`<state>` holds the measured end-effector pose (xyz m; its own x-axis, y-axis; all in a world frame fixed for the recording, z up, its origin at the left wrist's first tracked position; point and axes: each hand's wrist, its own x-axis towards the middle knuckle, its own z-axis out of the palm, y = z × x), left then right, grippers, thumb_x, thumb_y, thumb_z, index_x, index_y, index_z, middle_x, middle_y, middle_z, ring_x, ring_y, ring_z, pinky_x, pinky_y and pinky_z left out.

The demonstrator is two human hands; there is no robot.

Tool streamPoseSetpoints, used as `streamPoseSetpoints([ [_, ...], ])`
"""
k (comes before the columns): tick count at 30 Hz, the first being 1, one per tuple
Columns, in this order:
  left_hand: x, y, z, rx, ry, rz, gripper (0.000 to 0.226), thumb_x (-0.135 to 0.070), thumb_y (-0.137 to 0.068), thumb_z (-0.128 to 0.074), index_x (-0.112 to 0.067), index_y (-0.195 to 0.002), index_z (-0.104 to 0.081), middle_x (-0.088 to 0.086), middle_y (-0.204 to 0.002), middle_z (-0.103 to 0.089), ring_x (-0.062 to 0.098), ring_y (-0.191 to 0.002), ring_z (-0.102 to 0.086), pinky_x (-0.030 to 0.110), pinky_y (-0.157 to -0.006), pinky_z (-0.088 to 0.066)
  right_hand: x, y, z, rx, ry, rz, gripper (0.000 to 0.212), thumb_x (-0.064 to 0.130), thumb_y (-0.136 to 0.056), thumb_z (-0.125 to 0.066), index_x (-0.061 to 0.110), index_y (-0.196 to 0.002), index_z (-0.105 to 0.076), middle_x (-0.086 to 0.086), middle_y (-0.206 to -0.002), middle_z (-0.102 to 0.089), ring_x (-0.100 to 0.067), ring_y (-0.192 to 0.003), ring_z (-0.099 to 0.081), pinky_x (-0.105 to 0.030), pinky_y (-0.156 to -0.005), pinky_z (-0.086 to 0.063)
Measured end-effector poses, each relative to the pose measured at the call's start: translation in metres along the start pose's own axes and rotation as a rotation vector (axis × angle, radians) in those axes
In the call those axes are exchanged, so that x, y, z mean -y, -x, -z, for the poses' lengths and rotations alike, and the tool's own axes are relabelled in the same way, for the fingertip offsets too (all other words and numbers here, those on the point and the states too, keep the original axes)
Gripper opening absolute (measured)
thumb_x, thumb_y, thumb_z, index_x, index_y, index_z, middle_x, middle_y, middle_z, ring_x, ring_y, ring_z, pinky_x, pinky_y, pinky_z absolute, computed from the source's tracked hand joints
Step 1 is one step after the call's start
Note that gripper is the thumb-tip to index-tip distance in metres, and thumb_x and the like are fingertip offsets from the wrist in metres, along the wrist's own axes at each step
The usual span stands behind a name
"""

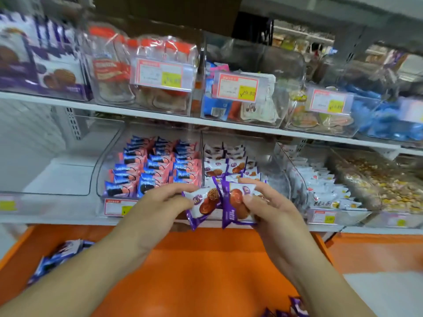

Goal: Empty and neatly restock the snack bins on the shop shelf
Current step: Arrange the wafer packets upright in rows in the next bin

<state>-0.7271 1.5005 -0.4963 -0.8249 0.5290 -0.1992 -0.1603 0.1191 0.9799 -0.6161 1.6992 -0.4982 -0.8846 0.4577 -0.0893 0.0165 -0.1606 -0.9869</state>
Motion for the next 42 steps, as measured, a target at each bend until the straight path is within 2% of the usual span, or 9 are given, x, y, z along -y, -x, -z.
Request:
streamPoseSetpoints([
  [5, 0.01, -0.013, 0.004, -0.01, 0.025, 0.026, 0.015, -0.021, -0.099, -0.069, -0.006, -0.097, -0.073, 0.029, -0.113, -0.067, 0.037, -0.103, -0.071, 0.045, -0.082, -0.065, -0.005, -0.007, 0.004, 0.007, 0.375, 0.153, 0.02, 0.013, -0.095, -0.075, 0.026, -0.109, -0.069, -0.003, -0.096, -0.073, -0.006, -0.094, -0.067, -0.024, -0.086, -0.052],
  [7, 0.013, -0.017, 0.003, -0.007, 0.096, 0.051, 0.018, -0.023, -0.097, -0.072, -0.009, -0.109, -0.075, 0.023, -0.118, -0.069, 0.037, -0.107, -0.071, 0.044, -0.081, -0.065, -0.003, -0.006, 0.003, 0.017, 0.514, 0.208, 0.023, 0.014, -0.095, -0.075, 0.034, -0.108, -0.073, 0.022, -0.109, -0.071, 0.006, -0.105, -0.065, -0.015, -0.088, -0.052],
  [9, 0.015, -0.02, -0.001, 0.046, 0.1, 0.067, 0.025, -0.024, -0.099, -0.069, -0.012, -0.12, -0.074, 0.011, -0.12, -0.075, 0.029, -0.107, -0.074, 0.045, -0.084, -0.064, -0.003, -0.005, 0.002, 0.027, 0.636, 0.252, 0.026, 0.02, -0.096, -0.074, 0.043, -0.109, -0.073, 0.025, -0.112, -0.068, 0.007, -0.111, -0.061, -0.013, -0.091, -0.049],
  [15, 0.017, -0.014, -0.013, 0.269, -0.127, 0.012, 0.034, -0.031, -0.09, -0.078, -0.025, -0.123, -0.074, -0.003, -0.115, -0.078, 0.014, -0.111, -0.072, 0.041, -0.103, -0.055, -0.015, -0.004, -0.003, 0.047, 0.734, 0.339, 0.022, 0.025, -0.093, -0.077, 0.037, -0.112, -0.079, 0.021, -0.107, -0.07, 0.0, -0.104, -0.062, -0.014, -0.086, -0.046],
  [19, 0.022, -0.01, -0.02, 0.206, -0.119, -0.017, 0.034, -0.016, -0.087, -0.081, -0.024, -0.12, -0.075, -0.003, -0.111, -0.079, 0.016, -0.108, -0.074, 0.043, -0.098, -0.059, -0.016, -0.003, 0.0, 0.027, 0.765, 0.358, 0.021, 0.036, -0.094, -0.075, 0.043, -0.113, -0.076, 0.024, -0.113, -0.068, 0.0, -0.112, -0.059, -0.02, -0.09, -0.046],
  [23, 0.021, -0.008, -0.022, 0.189, 0.01, 0.005, 0.04, -0.015, -0.085, -0.08, -0.02, -0.124, -0.073, 0.0, -0.118, -0.077, 0.019, -0.112, -0.073, 0.042, -0.096, -0.059, -0.01, -0.002, 0.014, 0.118, 0.512, 0.101, 0.049, 0.056, -0.082, -0.074, 0.049, -0.129, -0.065, 0.022, -0.116, -0.06, -0.001, -0.113, -0.058, -0.025, -0.096, -0.045],
  [30, 0.011, -0.011, -0.032, 0.242, -0.162, -0.049, 0.044, -0.015, -0.083, -0.083, -0.026, -0.124, -0.07, -0.012, -0.117, -0.077, 0.006, -0.111, -0.071, 0.03, -0.098, -0.053, -0.01, -0.003, 0.029, 0.22, 0.298, 0.041, 0.025, 0.012, -0.094, -0.076, 0.011, -0.118, -0.071, -0.012, -0.113, -0.077, -0.035, -0.104, -0.073, -0.055, -0.091, -0.06],
  [36, -0.004, -0.029, -0.041, 0.175, -0.428, -0.114, 0.054, -0.051, -0.065, -0.089, -0.046, -0.116, -0.072, -0.022, -0.106, -0.075, -0.002, -0.099, -0.07, 0.023, -0.089, -0.057, -0.005, -0.011, 0.045, 0.194, 0.309, 0.065, 0.02, 0.014, -0.092, -0.078, 0.018, -0.112, -0.075, -0.01, -0.105, -0.077, -0.031, -0.1, -0.073, -0.037, -0.084, -0.058],
  [42, -0.03, -0.075, -0.068, 0.344, -0.733, -0.118, 0.053, -0.057, -0.067, -0.091, -0.043, -0.115, -0.071, -0.023, -0.107, -0.073, -0.005, -0.094, -0.07, 0.02, -0.084, -0.056, 0.007, -0.033, 0.071, 0.195, 0.421, 0.081, 0.016, 0.014, -0.091, -0.081, 0.023, -0.104, -0.077, -0.007, -0.099, -0.077, -0.023, -0.09, -0.073, -0.042, -0.092, -0.058],
])
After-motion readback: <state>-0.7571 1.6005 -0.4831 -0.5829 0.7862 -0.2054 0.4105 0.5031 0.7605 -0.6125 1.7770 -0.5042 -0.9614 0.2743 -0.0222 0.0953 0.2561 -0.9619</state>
